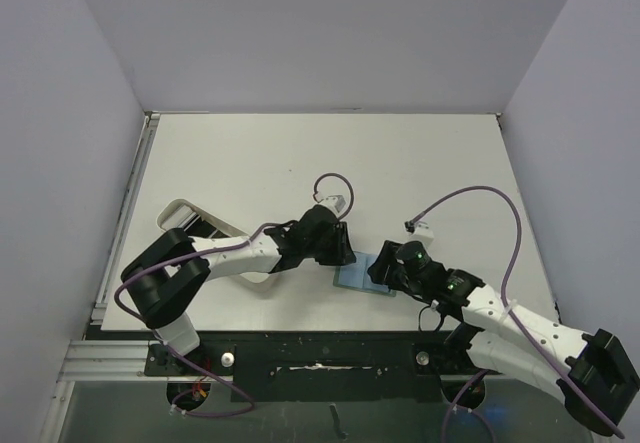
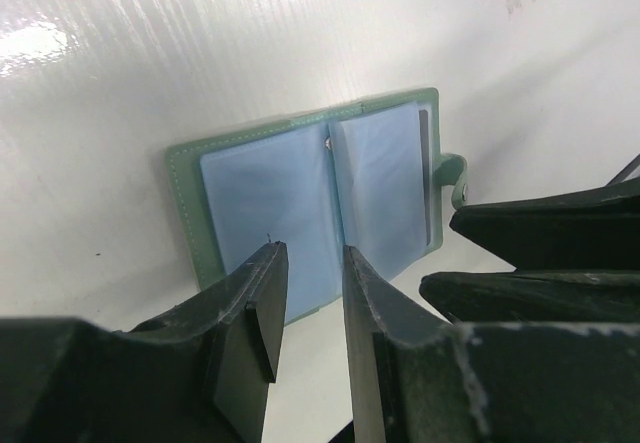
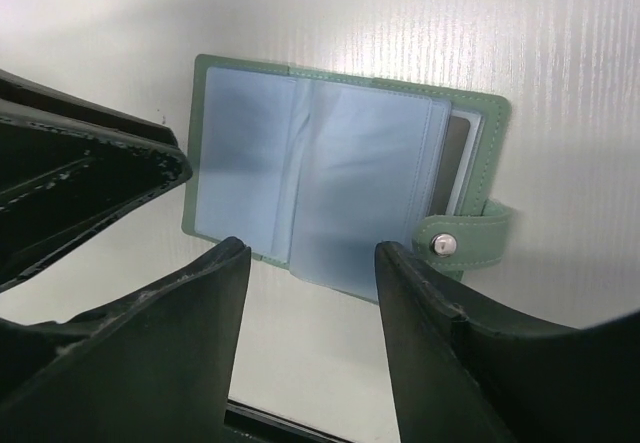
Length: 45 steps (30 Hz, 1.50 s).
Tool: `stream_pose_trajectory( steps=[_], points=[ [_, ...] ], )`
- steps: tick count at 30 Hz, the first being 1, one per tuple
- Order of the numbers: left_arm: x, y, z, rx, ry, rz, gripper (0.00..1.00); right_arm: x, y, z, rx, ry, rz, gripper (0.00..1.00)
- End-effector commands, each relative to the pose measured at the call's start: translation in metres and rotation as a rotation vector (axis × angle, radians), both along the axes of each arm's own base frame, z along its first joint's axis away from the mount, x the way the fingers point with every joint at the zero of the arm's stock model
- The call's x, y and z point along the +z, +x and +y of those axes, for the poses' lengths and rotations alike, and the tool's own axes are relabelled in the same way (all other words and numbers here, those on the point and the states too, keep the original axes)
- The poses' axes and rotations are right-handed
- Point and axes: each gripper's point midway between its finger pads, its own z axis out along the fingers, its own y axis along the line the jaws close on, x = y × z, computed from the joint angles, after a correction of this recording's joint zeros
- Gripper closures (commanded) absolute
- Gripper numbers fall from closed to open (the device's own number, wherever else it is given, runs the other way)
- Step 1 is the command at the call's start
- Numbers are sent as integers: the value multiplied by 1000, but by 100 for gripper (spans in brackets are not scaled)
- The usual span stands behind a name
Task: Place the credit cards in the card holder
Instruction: Insert the credit card into the card holder, then turn over the card slot in the card holder.
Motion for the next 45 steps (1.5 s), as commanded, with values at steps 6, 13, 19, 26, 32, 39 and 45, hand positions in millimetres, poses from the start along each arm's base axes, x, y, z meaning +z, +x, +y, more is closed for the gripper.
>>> stream_pose_trajectory(
  steps=[6,13,19,26,32,39,45],
  points=[
    [18,16,1,24,-4,-52,72,4,22,4,-59,4,-63,43],
    [-2,11,2,17,17,-16,72,-12,22,1,-79,-15,-39,38],
    [-18,6,4,14,24,11,72,-20,23,2,-87,-8,-22,34],
    [-29,1,6,10,27,36,73,-26,23,10,-63,102,-4,32],
    [-36,-3,7,9,19,49,73,-4,28,20,-31,301,-88,32],
    [-36,-4,4,5,6,54,74,1,32,20,-34,334,-96,32],
    [-36,-5,4,9,0,55,74,6,32,30,9,376,-96,33]
  ],
)
